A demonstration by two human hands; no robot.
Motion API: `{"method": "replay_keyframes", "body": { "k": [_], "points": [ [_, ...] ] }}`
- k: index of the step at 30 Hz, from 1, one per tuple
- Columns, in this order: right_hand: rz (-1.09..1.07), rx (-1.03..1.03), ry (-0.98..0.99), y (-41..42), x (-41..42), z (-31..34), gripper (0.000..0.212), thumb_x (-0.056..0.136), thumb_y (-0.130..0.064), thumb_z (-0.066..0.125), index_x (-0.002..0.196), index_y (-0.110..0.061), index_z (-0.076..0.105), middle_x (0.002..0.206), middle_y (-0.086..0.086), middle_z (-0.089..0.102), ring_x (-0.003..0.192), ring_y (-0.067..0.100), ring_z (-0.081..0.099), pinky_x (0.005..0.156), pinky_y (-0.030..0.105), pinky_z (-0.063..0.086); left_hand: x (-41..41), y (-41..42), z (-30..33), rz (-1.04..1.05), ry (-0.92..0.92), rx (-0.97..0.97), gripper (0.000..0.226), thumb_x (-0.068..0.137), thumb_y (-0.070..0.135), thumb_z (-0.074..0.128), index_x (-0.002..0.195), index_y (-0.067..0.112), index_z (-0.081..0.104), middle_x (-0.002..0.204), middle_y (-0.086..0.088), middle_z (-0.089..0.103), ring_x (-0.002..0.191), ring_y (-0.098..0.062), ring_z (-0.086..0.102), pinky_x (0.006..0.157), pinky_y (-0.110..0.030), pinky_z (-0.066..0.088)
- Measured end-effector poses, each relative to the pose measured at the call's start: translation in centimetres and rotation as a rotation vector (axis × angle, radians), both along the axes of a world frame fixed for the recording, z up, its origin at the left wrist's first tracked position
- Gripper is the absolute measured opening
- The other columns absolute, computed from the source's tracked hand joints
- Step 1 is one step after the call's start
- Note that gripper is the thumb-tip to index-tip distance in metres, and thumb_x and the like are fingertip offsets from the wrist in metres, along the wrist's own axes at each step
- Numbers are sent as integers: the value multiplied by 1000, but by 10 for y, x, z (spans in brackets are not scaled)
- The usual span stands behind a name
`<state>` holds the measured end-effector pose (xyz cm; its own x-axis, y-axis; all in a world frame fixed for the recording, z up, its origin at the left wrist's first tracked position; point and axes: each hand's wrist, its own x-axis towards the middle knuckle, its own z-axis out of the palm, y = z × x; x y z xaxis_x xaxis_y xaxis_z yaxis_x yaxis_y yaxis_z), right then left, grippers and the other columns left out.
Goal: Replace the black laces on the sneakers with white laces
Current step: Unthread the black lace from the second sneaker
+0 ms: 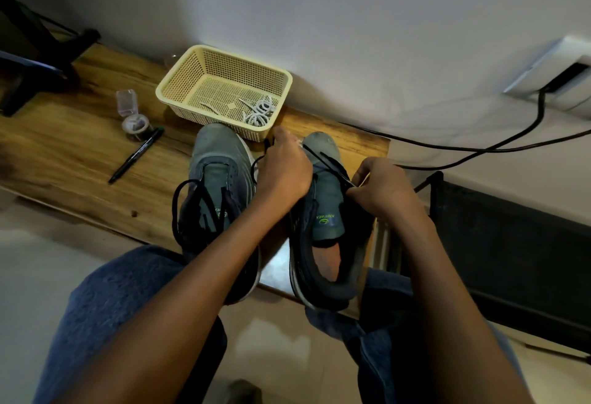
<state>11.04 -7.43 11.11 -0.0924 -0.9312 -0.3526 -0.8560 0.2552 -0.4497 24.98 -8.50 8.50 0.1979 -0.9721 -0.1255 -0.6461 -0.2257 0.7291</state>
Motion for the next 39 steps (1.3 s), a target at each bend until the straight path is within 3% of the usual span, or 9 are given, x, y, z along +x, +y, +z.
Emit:
{"method": "replay_keyframes", "body": {
  "k": [6, 9, 16, 20, 24, 28, 31, 35, 39],
  "points": [
    [24, 7, -33, -1, 0, -1, 12, 81, -15, 68, 89, -11, 60, 94, 10, 65, 90, 28, 61, 75, 36, 50, -6, 7, -4, -225, -222, -93, 29, 92, 40, 58, 114, 22, 58, 111, 0, 67, 100, -22, 61, 79, -32, 42],
    [28, 5, -25, 0, 1, -3, 12, 80, -15, 69, 88, -11, 60, 94, 10, 65, 89, 28, 61, 75, 35, 50, -7, 10, -5, -232, -334, -151, 23, 88, 37, 65, 107, 25, 67, 109, -1, 68, 101, -23, 61, 76, -30, 42],
    [-22, 9, -24, -1, 0, -2, 14, 81, -16, 69, 90, -9, 60, 97, 11, 64, 93, 28, 60, 74, 34, 47, -12, 7, -3, -108, -57, -87, 10, 99, 24, 49, 97, 14, 49, 94, -5, 62, 83, -22, 56, 63, -28, 31],
    [-16, 16, -24, -3, -1, -5, 13, 81, -15, 68, 90, -11, 59, 99, 12, 64, 93, 29, 59, 70, 29, 42, -13, 3, -8, 19, 113, -3, 13, 100, 23, 43, 104, 12, 49, 105, -5, 64, 84, -17, 56, 58, -25, 31],
    [25, 29, 7, -2, -1, -5, 16, 81, -15, 68, 92, -12, 57, 100, 13, 64, 94, 31, 59, 71, 30, 42, -13, 6, -10, -94, 27, -25, 20, 95, 28, 54, 111, 18, 47, 108, -5, 67, 94, -26, 62, 72, -35, 45],
    [63, 36, 36, -1, 0, -3, 17, 83, -17, 67, 94, -13, 55, 99, 11, 61, 93, 30, 57, 69, 29, 38, -14, 10, -13, -200, -135, -98, 24, 85, 37, 68, 106, 25, 65, 104, 1, 70, 98, -21, 65, 78, -36, 53],
    [69, 44, 40, -1, 1, -2, 18, 83, -17, 67, 96, -12, 55, 98, 10, 59, 91, 28, 56, 69, 30, 38, -15, 11, -11, -201, -181, -120, 16, 90, 34, 64, 97, 21, 66, 99, -5, 69, 94, -25, 64, 67, -30, 43],
    [35, 30, -42, -2, -1, -2, 14, 81, -15, 68, 90, -9, 59, 91, 9, 62, 86, 26, 59, 66, 30, 42, -20, 12, -10, -216, -152, -139, 21, 100, 30, 45, 105, 11, 54, 93, -10, 64, 84, -28, 60, 64, -31, 33],
    [-25, -1, -197, -5, -5, -6, 22, 87, -23, 64, 73, -9, 55, 75, 15, 64, 69, 29, 60, 67, 42, 52, -19, 13, -10, -159, -92, -104, 17, 103, 28, 35, 105, 12, 42, 84, -5, 55, 72, -25, 50, 62, -33, 31]
  ]
}}
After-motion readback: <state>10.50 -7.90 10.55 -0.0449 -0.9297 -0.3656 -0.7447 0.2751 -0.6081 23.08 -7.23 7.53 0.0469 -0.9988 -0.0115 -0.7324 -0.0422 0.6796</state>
